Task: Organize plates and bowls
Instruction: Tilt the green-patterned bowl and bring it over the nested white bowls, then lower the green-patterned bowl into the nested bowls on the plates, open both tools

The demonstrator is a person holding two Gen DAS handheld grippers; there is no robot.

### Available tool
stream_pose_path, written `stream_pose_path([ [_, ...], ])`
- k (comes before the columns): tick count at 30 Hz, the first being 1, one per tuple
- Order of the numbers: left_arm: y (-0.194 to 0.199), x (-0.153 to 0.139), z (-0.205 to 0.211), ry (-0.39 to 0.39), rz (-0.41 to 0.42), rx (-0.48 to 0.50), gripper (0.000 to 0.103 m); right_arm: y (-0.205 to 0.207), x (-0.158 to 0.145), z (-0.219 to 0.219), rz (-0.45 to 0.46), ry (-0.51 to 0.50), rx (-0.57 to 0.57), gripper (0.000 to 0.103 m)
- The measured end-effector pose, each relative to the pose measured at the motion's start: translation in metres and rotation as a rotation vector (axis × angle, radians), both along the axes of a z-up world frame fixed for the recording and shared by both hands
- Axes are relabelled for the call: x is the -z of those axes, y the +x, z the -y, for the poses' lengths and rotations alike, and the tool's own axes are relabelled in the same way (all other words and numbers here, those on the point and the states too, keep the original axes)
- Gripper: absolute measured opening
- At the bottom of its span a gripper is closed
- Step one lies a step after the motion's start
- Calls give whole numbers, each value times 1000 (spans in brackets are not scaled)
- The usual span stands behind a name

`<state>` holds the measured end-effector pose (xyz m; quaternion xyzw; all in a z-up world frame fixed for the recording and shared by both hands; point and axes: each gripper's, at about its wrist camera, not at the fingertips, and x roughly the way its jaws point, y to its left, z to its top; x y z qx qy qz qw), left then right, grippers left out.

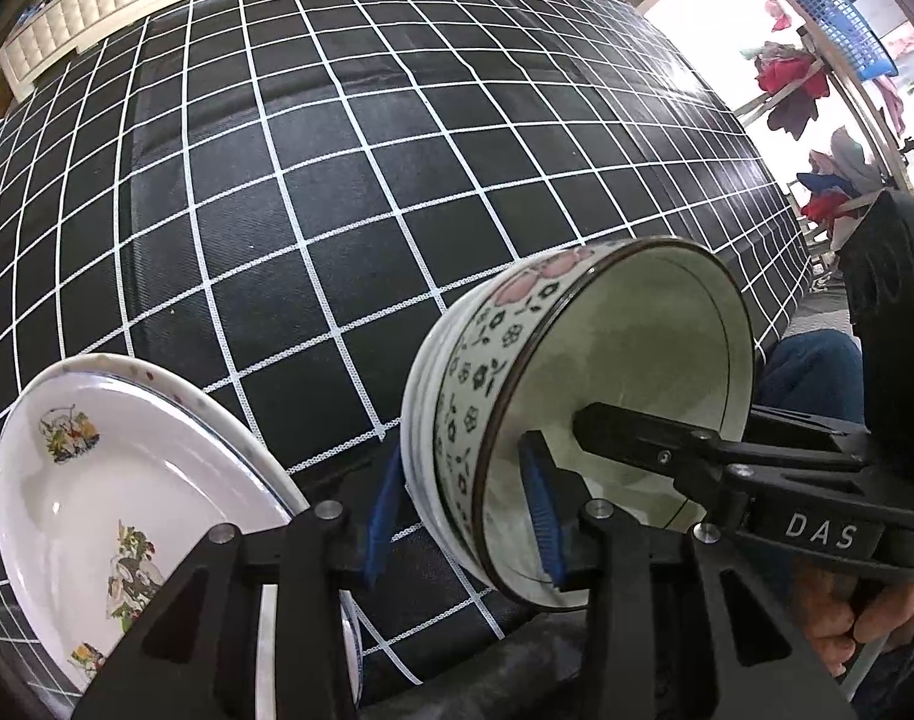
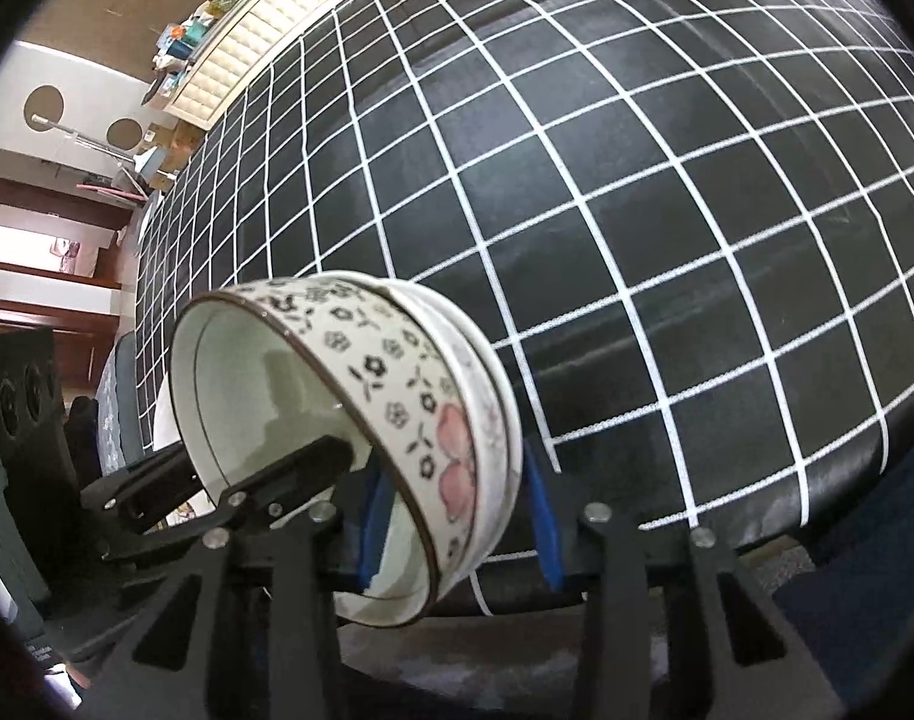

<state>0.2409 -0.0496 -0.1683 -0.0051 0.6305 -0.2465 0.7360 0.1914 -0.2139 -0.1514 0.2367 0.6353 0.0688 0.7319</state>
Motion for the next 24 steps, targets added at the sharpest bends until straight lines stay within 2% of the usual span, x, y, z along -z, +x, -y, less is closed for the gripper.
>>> stream_pose_path([
  [4, -1, -2, 2, 4, 1, -7, 36, 3, -2, -3, -11, 6, 4, 44],
  [11, -1, -9, 0, 1, 19, -15, 36, 8, -22, -15, 35, -16, -36, 44],
  [16, 0, -26, -8, -5, 52, -33, 36, 11, -43, -35, 76, -28, -81, 44],
  [24, -6, -61, -47, 4, 112, -92, 36, 21, -62, -76, 111, -18, -169, 44],
])
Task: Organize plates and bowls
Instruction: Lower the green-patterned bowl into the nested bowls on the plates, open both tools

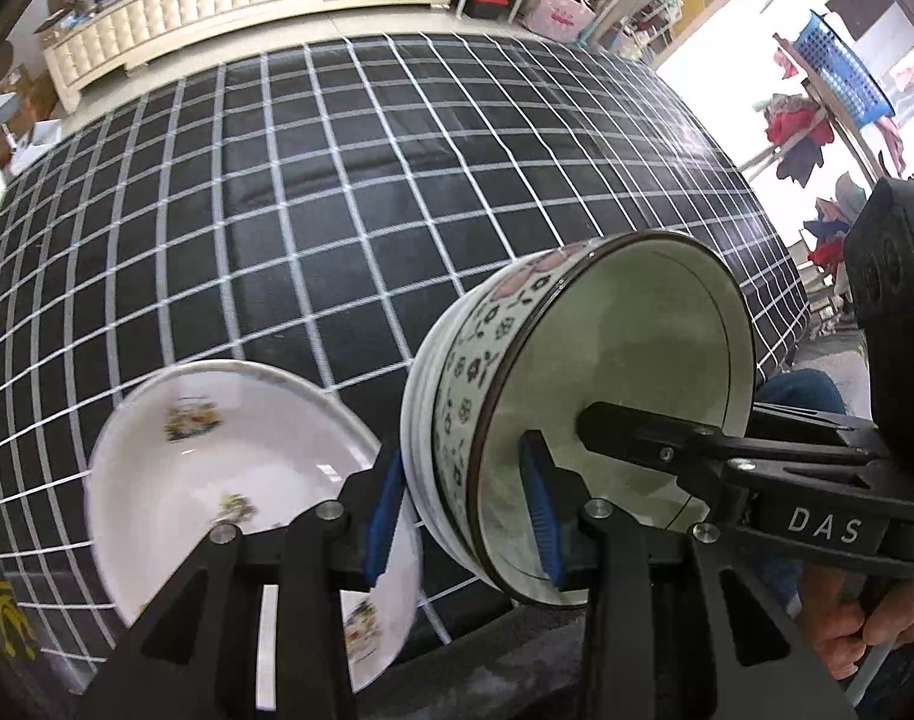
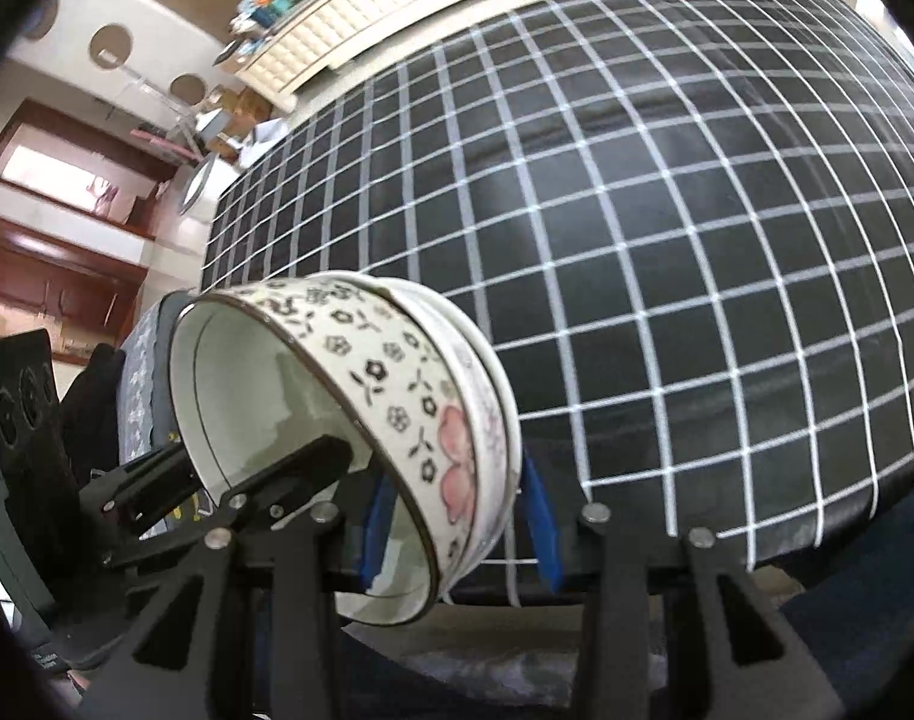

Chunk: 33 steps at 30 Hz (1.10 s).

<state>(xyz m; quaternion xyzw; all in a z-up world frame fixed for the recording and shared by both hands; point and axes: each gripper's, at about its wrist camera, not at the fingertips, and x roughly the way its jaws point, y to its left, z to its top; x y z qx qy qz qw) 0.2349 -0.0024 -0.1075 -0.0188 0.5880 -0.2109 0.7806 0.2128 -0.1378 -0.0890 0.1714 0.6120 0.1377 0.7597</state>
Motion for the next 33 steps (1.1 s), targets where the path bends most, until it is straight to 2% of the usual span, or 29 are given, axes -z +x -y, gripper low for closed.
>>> stream_pose_path([
  [7, -5, -17, -47, 10, 31, -92, 36, 13, 3, -51, -3, -3, -104, 44],
  [14, -12, -10, -103, 25, 15, -186, 36, 26, 23, -91, -40, -4, -164, 43],
  [18, -10, 2, -114, 27, -7, -216, 35, 32, 31, -108, -52, -19, -191, 43],
  [26, -5, 22, -134, 33, -37, -247, 35, 30, 43, -108, -83, -29, -206, 42],
  [33, -7, 31, -130, 24, -56, -257, 35, 30, 47, -111, -87, -42, -211, 42],
])
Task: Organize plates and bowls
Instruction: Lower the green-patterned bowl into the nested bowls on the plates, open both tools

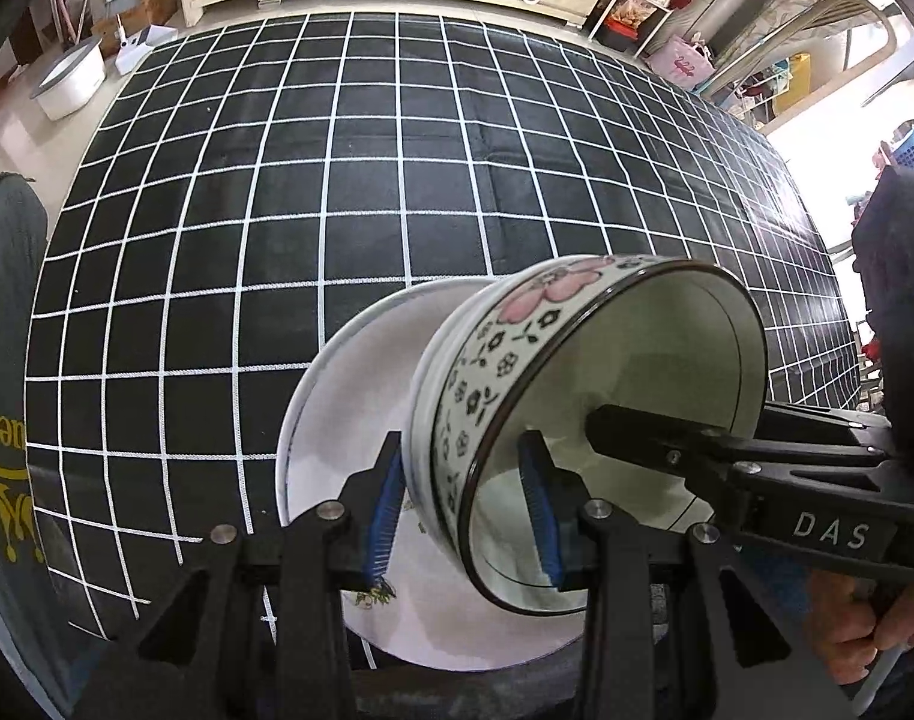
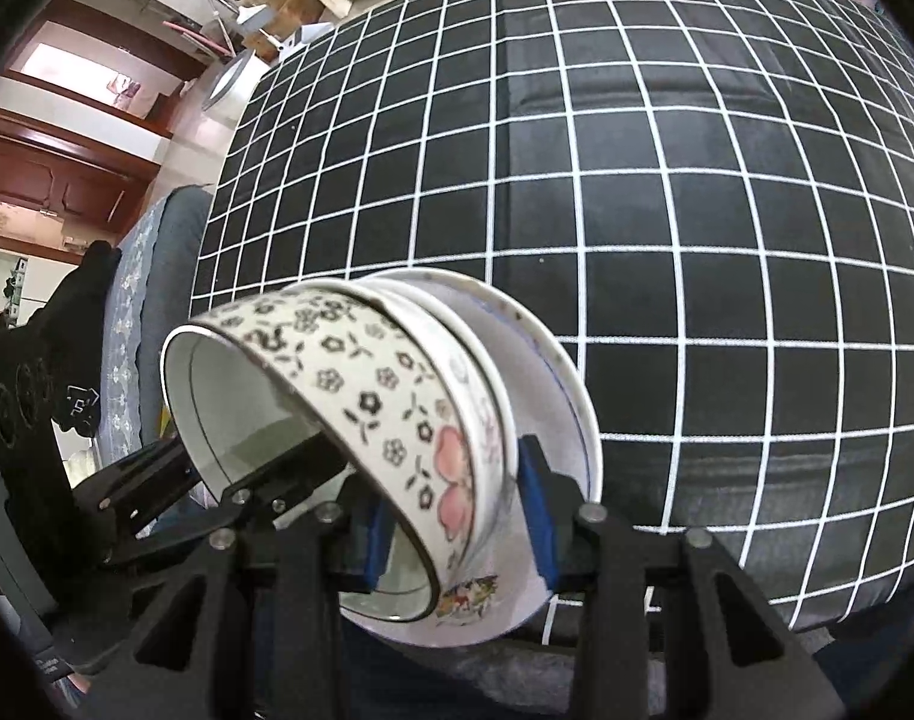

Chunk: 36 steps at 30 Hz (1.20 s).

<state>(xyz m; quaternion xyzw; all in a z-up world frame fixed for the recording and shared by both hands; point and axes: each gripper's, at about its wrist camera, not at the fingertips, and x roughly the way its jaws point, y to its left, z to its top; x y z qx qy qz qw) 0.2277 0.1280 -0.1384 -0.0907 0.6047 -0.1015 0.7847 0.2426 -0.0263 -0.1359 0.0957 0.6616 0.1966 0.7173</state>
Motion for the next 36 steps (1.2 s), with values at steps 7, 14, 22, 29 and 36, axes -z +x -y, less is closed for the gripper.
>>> stream_pose_path([
  [7, -2, 3, -1, -1, -3, -5, 35, -1, 6, 1, -8, 7, -10, 42],
  [14, -4, 3, -1, 6, 10, 0, 35, -1, 6, 4, -15, 9, -11, 42],
  [22, -7, 3, 0, 4, 30, 2, 38, -2, -3, 6, 63, -49, -38, 43],
  [29, -14, 0, 4, 48, 66, -10, 50, -6, -2, 8, 92, -64, -46, 46],
  [36, -19, -16, 15, 99, 112, -11, 55, -8, -12, 11, 177, -87, -44, 48],
])
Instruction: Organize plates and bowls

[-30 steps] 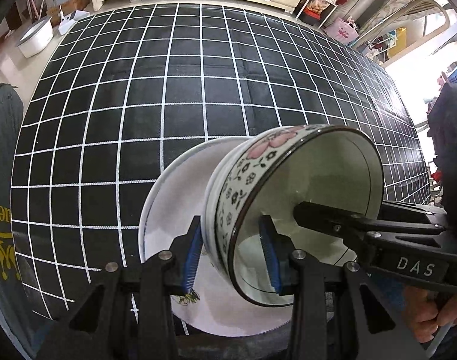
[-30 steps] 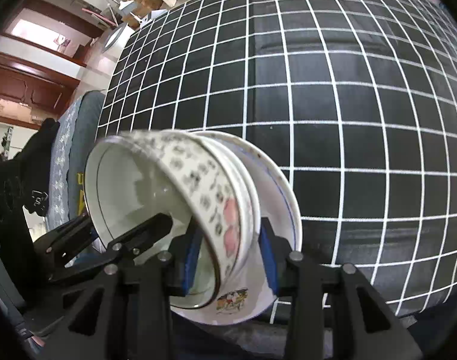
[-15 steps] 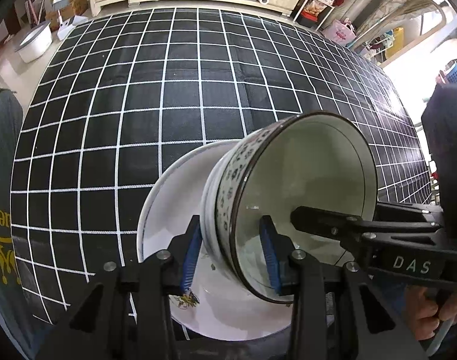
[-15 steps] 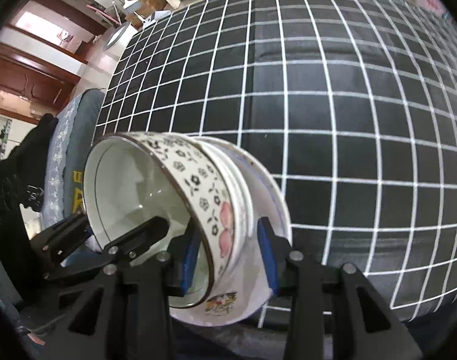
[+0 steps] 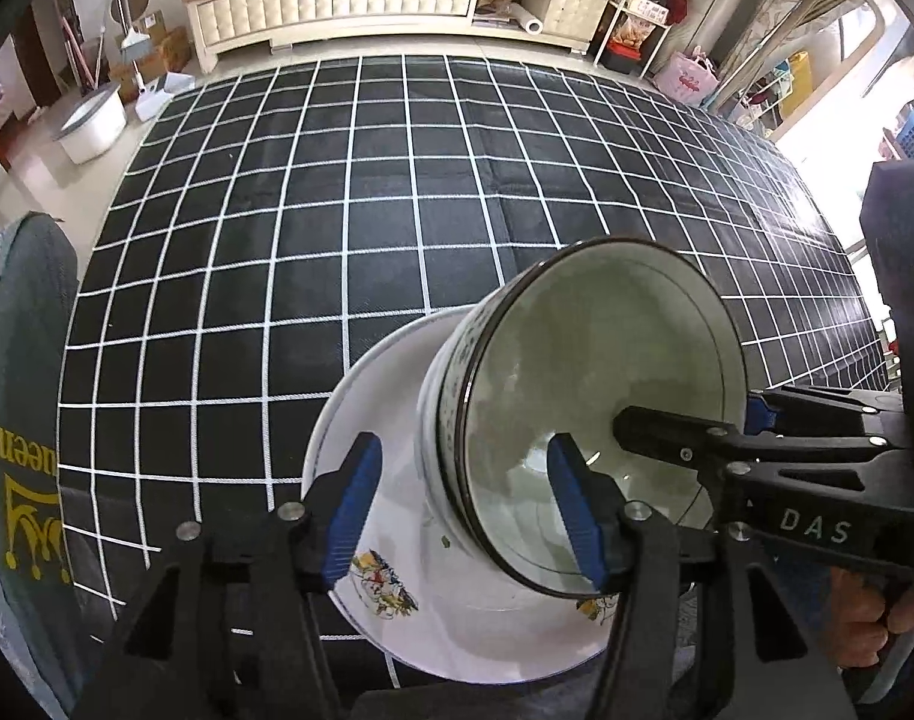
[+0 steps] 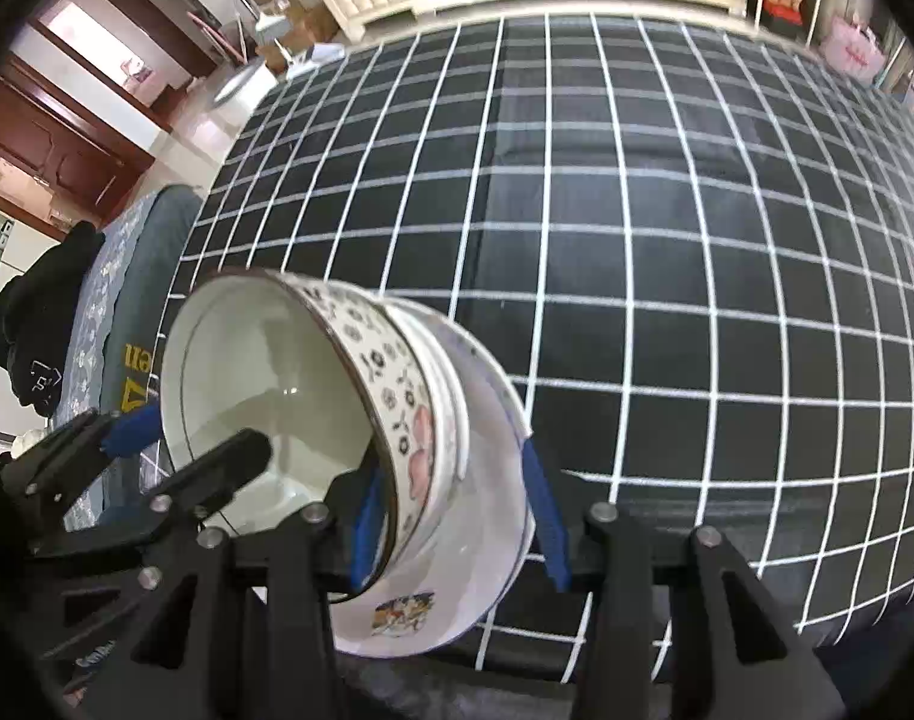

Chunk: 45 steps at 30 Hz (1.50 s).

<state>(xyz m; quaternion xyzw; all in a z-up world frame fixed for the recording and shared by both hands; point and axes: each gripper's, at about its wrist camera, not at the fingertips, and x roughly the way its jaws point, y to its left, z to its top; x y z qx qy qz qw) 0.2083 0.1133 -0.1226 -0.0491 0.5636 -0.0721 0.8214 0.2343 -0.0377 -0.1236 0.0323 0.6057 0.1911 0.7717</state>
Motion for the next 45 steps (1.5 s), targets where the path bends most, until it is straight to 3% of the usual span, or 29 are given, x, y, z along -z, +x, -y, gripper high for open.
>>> stream_pose_path([
  [7, -11, -27, 8, 85, 91, -19, 55, -10, -24, 10, 131, 3, 9, 52],
  [15, -40, -70, 30, 159, 282, -18, 55, -41, -67, 37, 334, -3, 58, 53],
  [25, -78, -115, 53, 126, 476, -62, 56, -95, -128, 80, 630, -80, 107, 53],
  [28, -95, -128, 59, 125, 553, -89, 70, -114, -139, 87, 716, -101, 111, 62],
  [31, -113, -137, 65, 119, 624, -99, 78, -134, -150, 90, 819, -122, 115, 77],
  [33, -125, -143, 71, 130, 667, -92, 85, -144, -153, 93, 859, -148, 118, 91],
  [35, -139, -147, 80, 145, 705, -68, 88, -153, -153, 96, 889, -180, 132, 97],
  [36, -143, -148, 82, 145, 714, -57, 95, -160, -153, 101, 897, -187, 140, 102],
  [37, -149, -148, 85, 145, 726, -50, 103, -162, -152, 104, 896, -192, 151, 103],
  [45, -191, -146, 92, 145, 740, -85, 103, -201, -143, 120, 885, -177, 163, 103],
])
